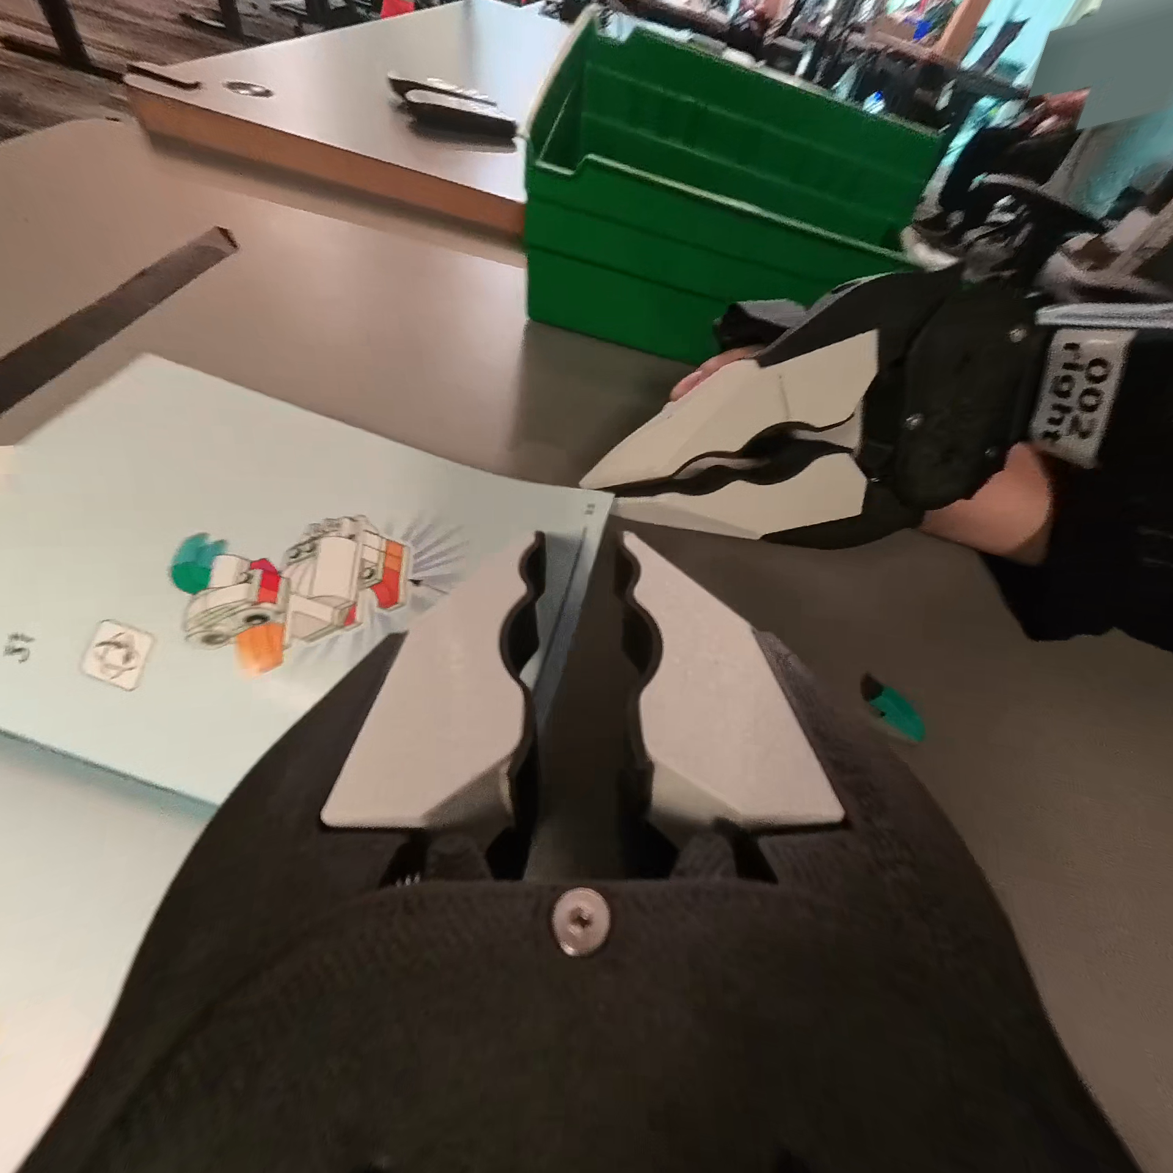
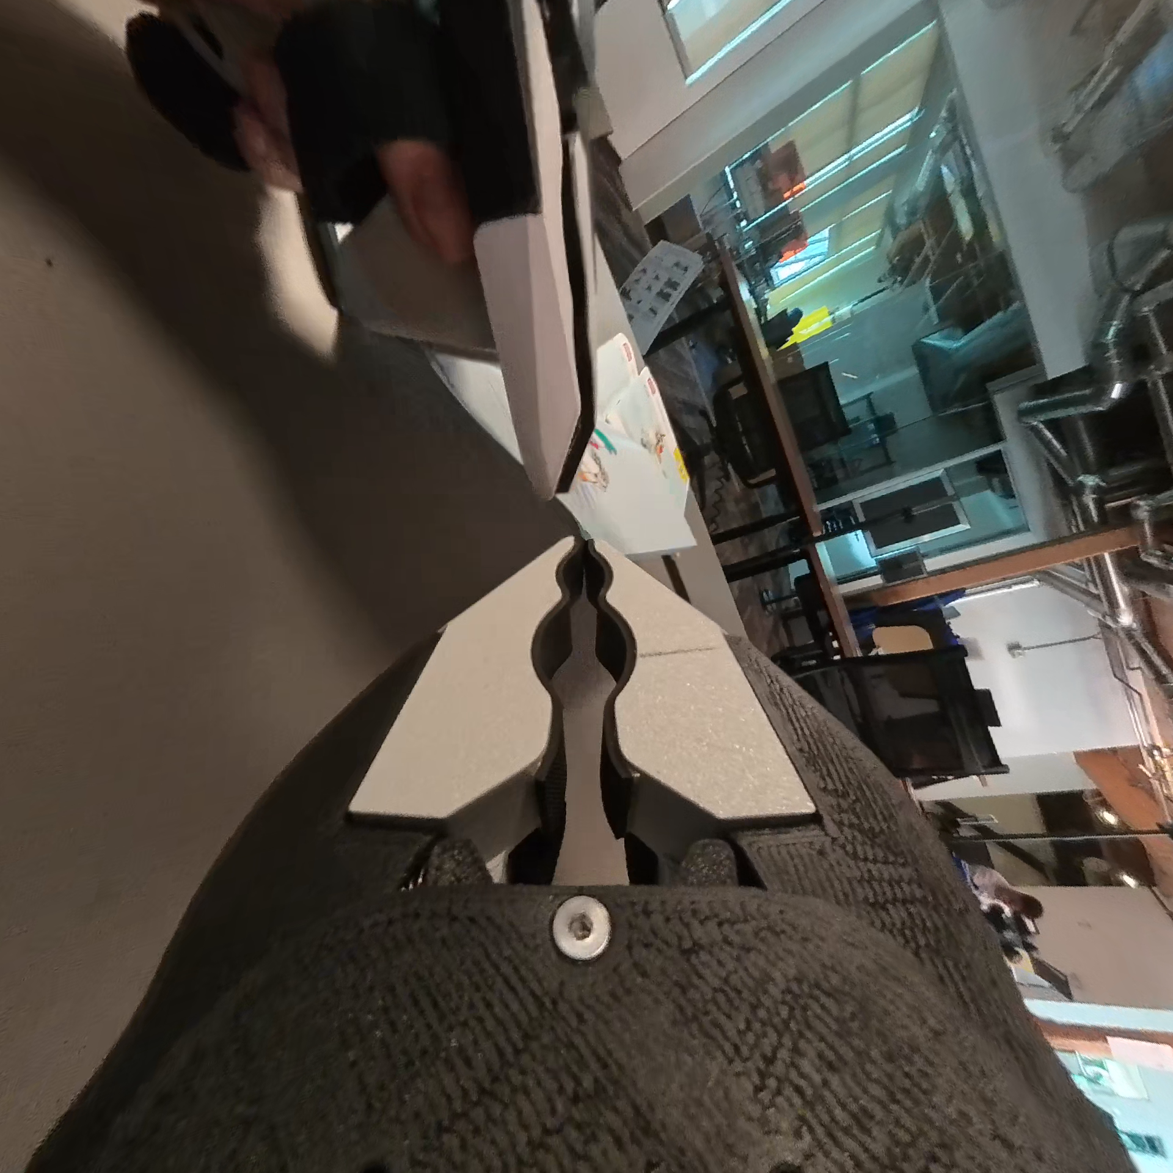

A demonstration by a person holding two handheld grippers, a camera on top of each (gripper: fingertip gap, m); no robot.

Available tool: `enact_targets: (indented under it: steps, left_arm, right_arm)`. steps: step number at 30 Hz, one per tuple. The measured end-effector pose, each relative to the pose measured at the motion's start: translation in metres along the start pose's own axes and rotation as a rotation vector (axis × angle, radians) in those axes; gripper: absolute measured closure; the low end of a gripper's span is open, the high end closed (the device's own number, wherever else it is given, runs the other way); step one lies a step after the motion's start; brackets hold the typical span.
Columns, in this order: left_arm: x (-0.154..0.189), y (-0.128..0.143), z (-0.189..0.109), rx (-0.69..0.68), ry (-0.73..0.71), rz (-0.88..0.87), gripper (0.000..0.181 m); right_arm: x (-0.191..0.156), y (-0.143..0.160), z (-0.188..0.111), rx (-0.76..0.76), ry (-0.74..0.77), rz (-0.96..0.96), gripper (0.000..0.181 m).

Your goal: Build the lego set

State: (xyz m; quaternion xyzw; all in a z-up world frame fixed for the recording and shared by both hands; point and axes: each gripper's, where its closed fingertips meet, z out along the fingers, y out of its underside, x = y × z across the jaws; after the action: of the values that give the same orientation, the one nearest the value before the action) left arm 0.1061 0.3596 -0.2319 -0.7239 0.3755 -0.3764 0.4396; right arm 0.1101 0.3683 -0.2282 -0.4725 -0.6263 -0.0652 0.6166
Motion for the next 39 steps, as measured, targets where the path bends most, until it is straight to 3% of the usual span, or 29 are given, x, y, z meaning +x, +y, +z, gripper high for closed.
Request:
enact_targets:
  steps: [8, 18, 26, 32, 37, 38, 39]
  left_arm:
    - [0.017, -0.013, -0.005, 0.099, 0.159, -0.103, 0.168]
    - [0.025, -0.026, -0.019, 0.202, 0.31, -0.23, 0.181]
    - [0.021, -0.025, -0.02, 0.203, 0.296, -0.251, 0.181]
    - [0.005, -0.037, -0.039, 0.325, 0.145, -0.224, 0.181]
    - [-0.014, -0.035, -0.069, 0.406, -0.078, -0.253, 0.181]
    - [-0.018, -0.034, -0.077, 0.423, -0.14, -0.258, 0.181]
    - [-0.023, -0.031, -0.085, 0.438, -0.212, -0.262, 0.181]
  right_arm:
    - [0.007, -0.021, -0.004, 0.075, 0.065, 0.006, 0.181]
    - [0.009, -0.027, -0.009, 0.107, 0.074, -0.007, 0.181]
    - [0.009, -0.023, -0.01, 0.09, 0.068, -0.028, 0.181]
    - [0.004, 0.013, -0.008, -0.034, -0.009, -0.035, 0.181]
    - [-0.009, 0.059, 0.002, -0.192, -0.15, 0.242, 0.181]
    - [-0.003, 0.063, 0.002, -0.198, -0.117, 0.283, 0.162]
    - [0.006, 0.064, 0.001, -0.199, -0.071, 0.311, 0.158]
